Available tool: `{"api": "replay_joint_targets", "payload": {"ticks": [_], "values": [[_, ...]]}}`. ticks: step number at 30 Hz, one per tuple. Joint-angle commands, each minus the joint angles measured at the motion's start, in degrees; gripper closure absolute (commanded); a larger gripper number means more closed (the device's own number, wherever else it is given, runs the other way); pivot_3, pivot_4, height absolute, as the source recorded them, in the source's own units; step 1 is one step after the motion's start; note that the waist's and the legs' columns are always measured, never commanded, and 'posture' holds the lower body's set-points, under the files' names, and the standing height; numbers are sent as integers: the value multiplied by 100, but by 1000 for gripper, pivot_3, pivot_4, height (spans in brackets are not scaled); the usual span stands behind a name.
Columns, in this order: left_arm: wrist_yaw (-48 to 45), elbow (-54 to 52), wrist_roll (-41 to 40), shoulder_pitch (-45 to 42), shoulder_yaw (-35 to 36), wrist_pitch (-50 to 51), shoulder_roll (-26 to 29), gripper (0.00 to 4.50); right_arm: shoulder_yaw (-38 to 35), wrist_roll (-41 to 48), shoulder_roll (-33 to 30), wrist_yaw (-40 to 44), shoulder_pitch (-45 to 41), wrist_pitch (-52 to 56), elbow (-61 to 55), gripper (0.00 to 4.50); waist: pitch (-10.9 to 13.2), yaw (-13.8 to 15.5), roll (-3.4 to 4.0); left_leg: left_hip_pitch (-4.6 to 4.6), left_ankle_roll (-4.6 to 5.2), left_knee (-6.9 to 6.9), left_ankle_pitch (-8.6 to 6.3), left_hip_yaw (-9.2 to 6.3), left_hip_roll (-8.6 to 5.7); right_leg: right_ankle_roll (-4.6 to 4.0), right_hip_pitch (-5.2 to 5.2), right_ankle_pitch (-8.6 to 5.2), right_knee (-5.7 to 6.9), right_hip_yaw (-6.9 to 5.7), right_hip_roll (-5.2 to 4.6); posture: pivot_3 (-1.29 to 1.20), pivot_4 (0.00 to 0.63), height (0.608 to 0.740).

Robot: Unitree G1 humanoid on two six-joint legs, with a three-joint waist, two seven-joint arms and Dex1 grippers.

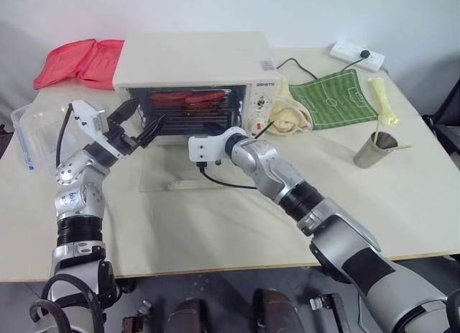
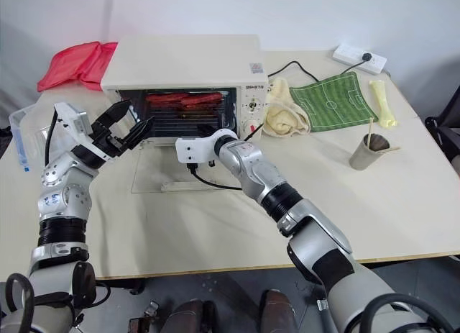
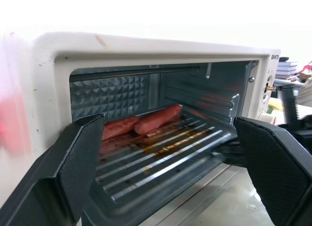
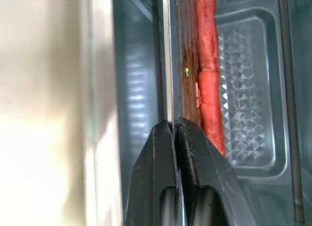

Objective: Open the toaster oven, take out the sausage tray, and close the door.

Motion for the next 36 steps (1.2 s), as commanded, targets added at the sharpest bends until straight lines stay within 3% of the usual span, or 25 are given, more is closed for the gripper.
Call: {"api": "replay_joint_targets", "payload": {"ticks": [1, 12, 36], "values": [[78, 132, 67, -200, 71, -136, 107, 0, -84, -95, -75, 204, 95, 130, -807, 4466, 0, 2, 0, -1, 0, 2, 0, 0, 0, 0, 0, 0, 0, 0, 0, 0, 150, 740], [68, 541, 179, -432, 11, -265, 142, 0, -166, -379, -303, 827, 725, 661, -2213, 4466, 0, 30, 0, -2, 0, 15, 0, 3, 1, 0, 2, 0, 2, 1, 0, 0, 150, 740], [-164, 1123, 261, -824, -43, -321, 285, 0, -238, -503, -655, 1368, 1704, 746, -3601, 4466, -1, 153, -2, -3, 0, 23, 0, 28, 2, 0, 2, 0, 2, 1, 2, 0, 150, 740]]}}
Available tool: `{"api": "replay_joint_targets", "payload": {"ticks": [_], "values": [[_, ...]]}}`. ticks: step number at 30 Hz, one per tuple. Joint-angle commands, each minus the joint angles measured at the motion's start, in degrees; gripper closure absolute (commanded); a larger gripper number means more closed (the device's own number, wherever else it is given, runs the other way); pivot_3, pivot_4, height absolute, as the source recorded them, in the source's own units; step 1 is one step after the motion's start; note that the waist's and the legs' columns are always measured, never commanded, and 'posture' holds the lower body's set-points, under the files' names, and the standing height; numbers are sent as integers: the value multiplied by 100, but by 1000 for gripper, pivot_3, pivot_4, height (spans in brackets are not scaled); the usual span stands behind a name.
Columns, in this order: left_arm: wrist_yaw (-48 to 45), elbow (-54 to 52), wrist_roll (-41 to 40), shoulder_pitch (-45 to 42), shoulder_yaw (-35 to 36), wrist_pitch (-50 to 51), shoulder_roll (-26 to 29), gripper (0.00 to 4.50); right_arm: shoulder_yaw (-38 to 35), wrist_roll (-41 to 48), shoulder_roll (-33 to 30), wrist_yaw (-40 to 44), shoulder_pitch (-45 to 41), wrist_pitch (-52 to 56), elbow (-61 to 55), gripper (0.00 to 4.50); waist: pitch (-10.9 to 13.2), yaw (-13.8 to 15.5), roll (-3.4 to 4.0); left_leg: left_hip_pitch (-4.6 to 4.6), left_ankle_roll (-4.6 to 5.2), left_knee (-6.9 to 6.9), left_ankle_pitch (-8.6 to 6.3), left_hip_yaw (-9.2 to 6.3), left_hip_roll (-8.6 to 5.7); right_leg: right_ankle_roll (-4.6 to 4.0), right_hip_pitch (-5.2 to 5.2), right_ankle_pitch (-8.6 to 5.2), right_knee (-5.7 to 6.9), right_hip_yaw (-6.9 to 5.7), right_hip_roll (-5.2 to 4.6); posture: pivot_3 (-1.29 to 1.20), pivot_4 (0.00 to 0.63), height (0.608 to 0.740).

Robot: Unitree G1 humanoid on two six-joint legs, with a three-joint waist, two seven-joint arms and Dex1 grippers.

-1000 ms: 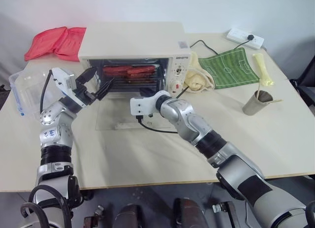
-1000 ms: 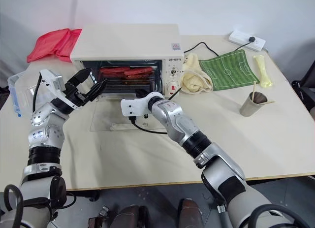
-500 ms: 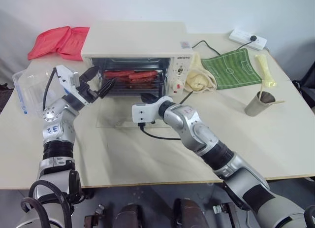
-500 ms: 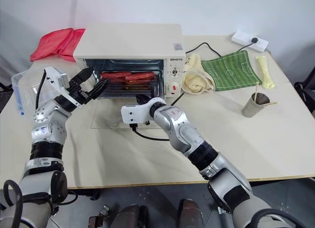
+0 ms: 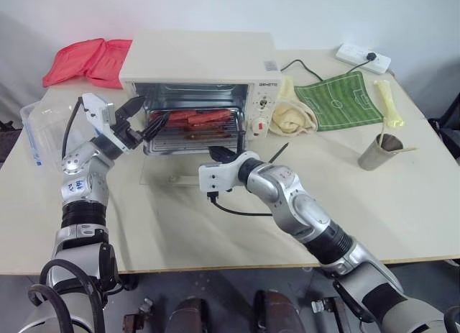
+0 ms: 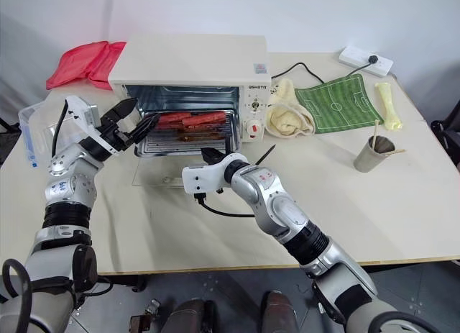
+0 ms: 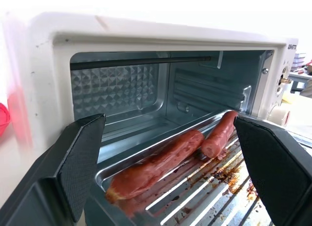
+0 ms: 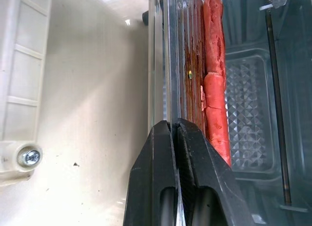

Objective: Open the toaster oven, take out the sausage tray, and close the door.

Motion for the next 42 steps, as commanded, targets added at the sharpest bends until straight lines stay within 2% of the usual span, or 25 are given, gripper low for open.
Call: {"api": "replay_joint_targets", "payload": {"ticks": [1, 12, 22, 26, 31, 35, 42], "values": [[9, -8, 11, -166, 118, -43, 204, 0, -178, -54, -13, 8, 59, -7, -400, 4466, 0, 1, 0, 0, 0, 0, 0, 0, 0, 0, 0, 0, 0, 0, 0, 0, 150, 740], [-105, -309, -154, -14, 225, 268, 332, 0, -212, 45, -85, 327, 243, -76, -724, 4466, 0, 2, 0, 0, 0, 0, 0, 1, 0, 0, 0, 0, 0, 0, 0, 0, 150, 740], [-144, -1971, -1059, 999, 673, 2332, 919, 0, -384, 342, -691, 540, 548, -747, -1188, 4466, 0, 12, 0, 1, 0, -1, 0, -19, 2, 0, -1, 0, -2, 3, 0, 0, 150, 740], [-63, -2858, -1823, 1690, 905, 4191, 1427, 0, -487, 294, -959, 385, 477, -1201, -1017, 4466, 1, 21, 0, 0, 0, 2, 0, -23, 1, 0, 2, 0, -2, 7, -1, 0, 150, 740], [594, -3199, -2457, 2044, 1046, 6466, 1852, 0, -561, 328, -1038, 206, 397, -1568, -856, 4466, 1, 57, 0, 2, 0, 2, 0, -28, 2, 0, 5, 0, -1, 9, 0, 0, 150, 740], [1000, -3289, -3185, 2064, 1458, 7899, 1805, 0, -662, 458, -991, 145, 385, -1769, -804, 4466, 1, 75, 0, 2, 0, 2, 0, -28, 2, 0, 4, 0, -1, 11, 0, 0, 150, 740], [1933, -3395, -4046, 1824, 2225, 8797, 963, 0, -728, 849, -1006, 268, 464, -2139, -793, 4466, 1, 137, -1, 4, -1, 4, 0, -28, 1, 0, 8, 0, -2, 14, 0, 0, 150, 740]]}}
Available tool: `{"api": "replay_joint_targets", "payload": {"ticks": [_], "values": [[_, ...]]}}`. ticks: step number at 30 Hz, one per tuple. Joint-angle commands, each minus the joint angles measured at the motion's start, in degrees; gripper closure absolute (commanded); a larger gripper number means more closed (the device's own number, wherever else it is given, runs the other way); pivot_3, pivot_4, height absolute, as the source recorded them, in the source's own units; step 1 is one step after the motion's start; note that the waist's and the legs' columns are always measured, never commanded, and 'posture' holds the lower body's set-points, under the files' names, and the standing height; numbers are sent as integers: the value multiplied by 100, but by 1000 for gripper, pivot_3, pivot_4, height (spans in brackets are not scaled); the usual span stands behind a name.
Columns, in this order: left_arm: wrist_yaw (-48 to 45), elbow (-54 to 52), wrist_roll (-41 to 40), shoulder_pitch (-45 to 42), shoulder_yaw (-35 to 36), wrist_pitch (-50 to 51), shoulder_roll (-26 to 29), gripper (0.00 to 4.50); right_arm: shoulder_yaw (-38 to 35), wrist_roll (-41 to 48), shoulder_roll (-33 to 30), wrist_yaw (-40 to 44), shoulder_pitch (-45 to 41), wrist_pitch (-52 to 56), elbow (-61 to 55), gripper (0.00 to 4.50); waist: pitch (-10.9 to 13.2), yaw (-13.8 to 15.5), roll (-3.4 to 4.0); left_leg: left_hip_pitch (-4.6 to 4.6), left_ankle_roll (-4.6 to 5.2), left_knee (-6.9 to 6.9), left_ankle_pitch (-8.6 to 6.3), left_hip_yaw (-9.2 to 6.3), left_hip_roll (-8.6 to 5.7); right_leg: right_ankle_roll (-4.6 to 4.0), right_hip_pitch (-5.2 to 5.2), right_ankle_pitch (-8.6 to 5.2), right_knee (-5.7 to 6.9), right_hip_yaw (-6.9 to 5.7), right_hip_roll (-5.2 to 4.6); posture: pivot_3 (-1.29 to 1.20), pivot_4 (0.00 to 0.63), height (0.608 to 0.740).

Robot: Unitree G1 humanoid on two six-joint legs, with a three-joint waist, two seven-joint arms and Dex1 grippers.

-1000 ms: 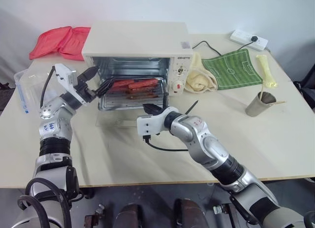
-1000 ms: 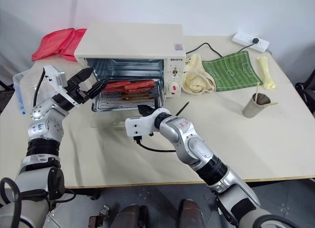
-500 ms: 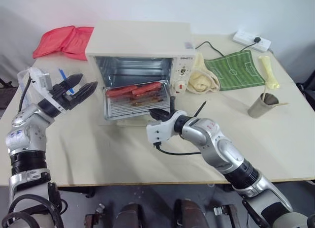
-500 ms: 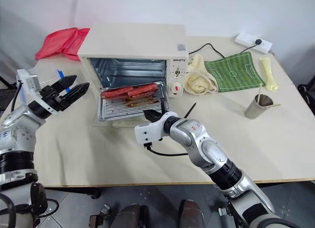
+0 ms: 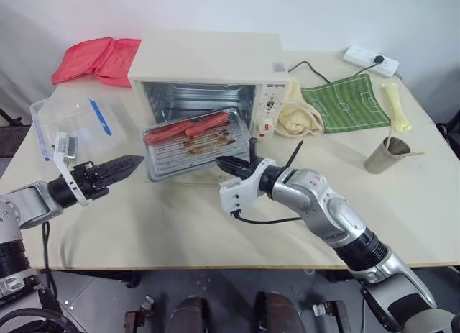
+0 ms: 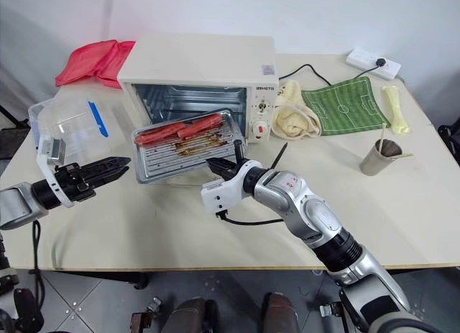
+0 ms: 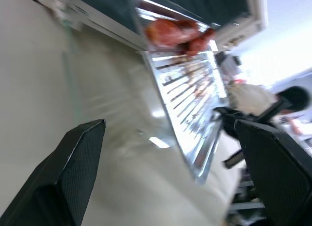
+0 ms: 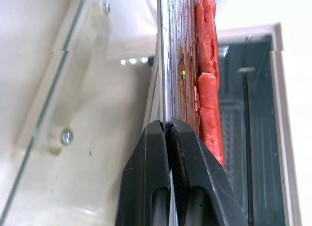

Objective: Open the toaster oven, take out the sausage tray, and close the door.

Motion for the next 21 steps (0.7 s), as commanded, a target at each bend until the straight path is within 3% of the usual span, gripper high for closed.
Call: {"api": "replay_joint_targets", "payload": {"ticks": [1, 13, 16, 21], "values": [[466, -163, -476, -199, 441, 262, -280, 0, -221, 289, 3, -23, -62, -245, -144, 4466, -1, 13, -2, 0, 0, 1, 0, -1, 0, 0, 1, 0, 0, -1, 0, 0, 150, 740], [1168, 186, -914, -242, 722, 596, -742, 0, -399, 701, -118, 132, 46, -470, -204, 4466, -1, 14, -3, 1, -1, 2, 1, -1, -1, 0, 1, 0, -1, 0, 0, 0, 150, 740], [1209, 332, -928, -248, 705, 609, -788, 616, -468, 867, -72, 175, 44, -386, -225, 4500, -1, 15, -3, 2, -1, 1, 1, -1, -1, 0, 2, 0, 0, 0, 0, 0, 150, 740], [1256, 569, -810, -297, 542, 628, -881, 2067, -479, 1174, -81, 359, 86, -448, -301, 4500, -1, 16, -3, 2, -1, 2, 1, 0, -1, 0, 2, 0, 0, -1, 1, 0, 150, 740]]}}
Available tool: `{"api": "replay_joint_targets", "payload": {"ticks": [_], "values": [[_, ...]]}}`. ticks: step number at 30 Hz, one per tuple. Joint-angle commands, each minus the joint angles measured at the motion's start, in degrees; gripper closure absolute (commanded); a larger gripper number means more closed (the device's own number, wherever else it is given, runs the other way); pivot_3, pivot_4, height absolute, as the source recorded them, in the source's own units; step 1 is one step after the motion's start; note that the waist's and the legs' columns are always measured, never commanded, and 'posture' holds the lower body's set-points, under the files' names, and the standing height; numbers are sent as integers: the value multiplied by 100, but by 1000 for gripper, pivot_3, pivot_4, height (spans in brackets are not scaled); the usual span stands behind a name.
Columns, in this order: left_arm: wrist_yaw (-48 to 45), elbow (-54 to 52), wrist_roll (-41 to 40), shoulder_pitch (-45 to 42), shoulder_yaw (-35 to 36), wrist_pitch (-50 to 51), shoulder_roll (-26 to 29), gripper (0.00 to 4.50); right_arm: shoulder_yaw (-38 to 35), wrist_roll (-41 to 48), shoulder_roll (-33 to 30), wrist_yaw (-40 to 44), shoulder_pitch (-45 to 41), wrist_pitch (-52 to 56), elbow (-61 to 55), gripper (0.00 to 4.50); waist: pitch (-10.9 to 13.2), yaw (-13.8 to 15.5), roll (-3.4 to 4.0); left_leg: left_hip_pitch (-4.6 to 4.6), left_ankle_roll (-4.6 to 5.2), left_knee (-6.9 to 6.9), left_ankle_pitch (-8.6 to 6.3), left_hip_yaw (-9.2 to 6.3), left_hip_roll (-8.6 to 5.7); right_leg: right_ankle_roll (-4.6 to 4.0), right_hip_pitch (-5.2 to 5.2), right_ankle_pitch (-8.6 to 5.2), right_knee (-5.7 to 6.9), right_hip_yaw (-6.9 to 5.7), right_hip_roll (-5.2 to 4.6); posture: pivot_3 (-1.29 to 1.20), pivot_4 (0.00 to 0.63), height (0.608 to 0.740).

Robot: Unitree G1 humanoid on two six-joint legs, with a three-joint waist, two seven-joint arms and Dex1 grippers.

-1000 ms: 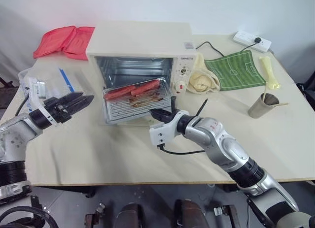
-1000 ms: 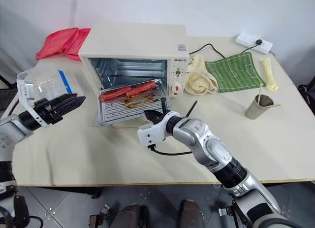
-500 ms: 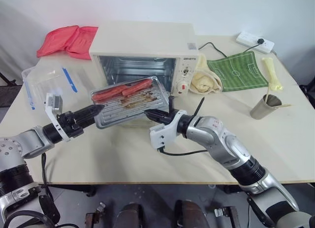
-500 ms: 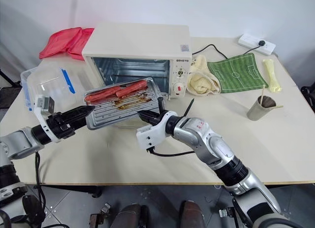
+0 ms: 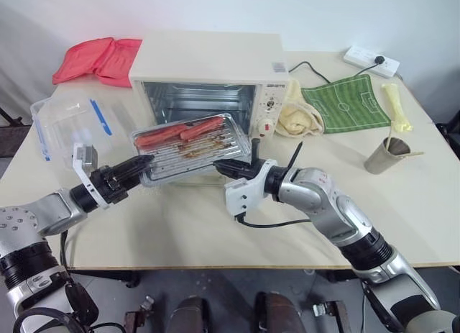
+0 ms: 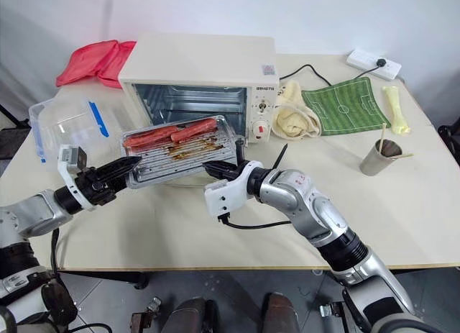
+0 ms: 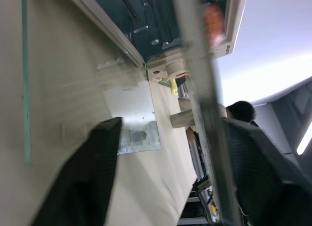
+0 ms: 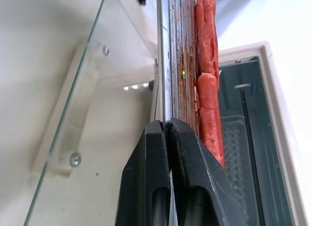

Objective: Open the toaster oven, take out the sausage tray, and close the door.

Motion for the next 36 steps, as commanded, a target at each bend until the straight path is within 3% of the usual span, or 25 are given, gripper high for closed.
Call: {"api": "replay_joint_targets", "payload": {"ticks": [1, 8, 23, 27, 36], "values": [[45, 71, -42, -103, -65, 20, -17, 2397, -222, 325, -1, 54, 24, -114, -306, 4500, 0, 1, 0, 0, 0, 0, 0, 0, 0, 0, 1, 0, 0, 0, 0, 0, 150, 740], [171, 236, 76, -151, -270, 84, -101, 4489, -122, 396, -152, 245, 100, -476, -263, 4500, 0, 7, -1, 1, 0, 0, 0, 2, -1, 0, 1, 0, 0, 2, -1, 0, 150, 740], [564, 137, 112, 1, -277, 144, -486, 4489, -35, 520, -169, 419, 146, -773, 78, 4500, 0, 8, -1, 1, 0, 0, 0, 1, 0, 0, 1, 0, -1, 1, 0, 0, 150, 740], [669, 94, 57, 3, -241, 144, -607, 4500, -14, 568, -161, 570, 115, -732, 105, 3410, 0, 8, -1, 1, 0, 0, 0, 1, 0, 0, 1, 0, -1, 1, -1, 0, 150, 740], [886, -6, -168, 16, -45, 224, -762, 4500, -102, 981, -335, 1021, 234, -717, -113, 298, -1, 13, -1, 2, 0, 1, 0, 1, -1, 0, 3, 0, -2, 2, -1, 0, 150, 740]]}}
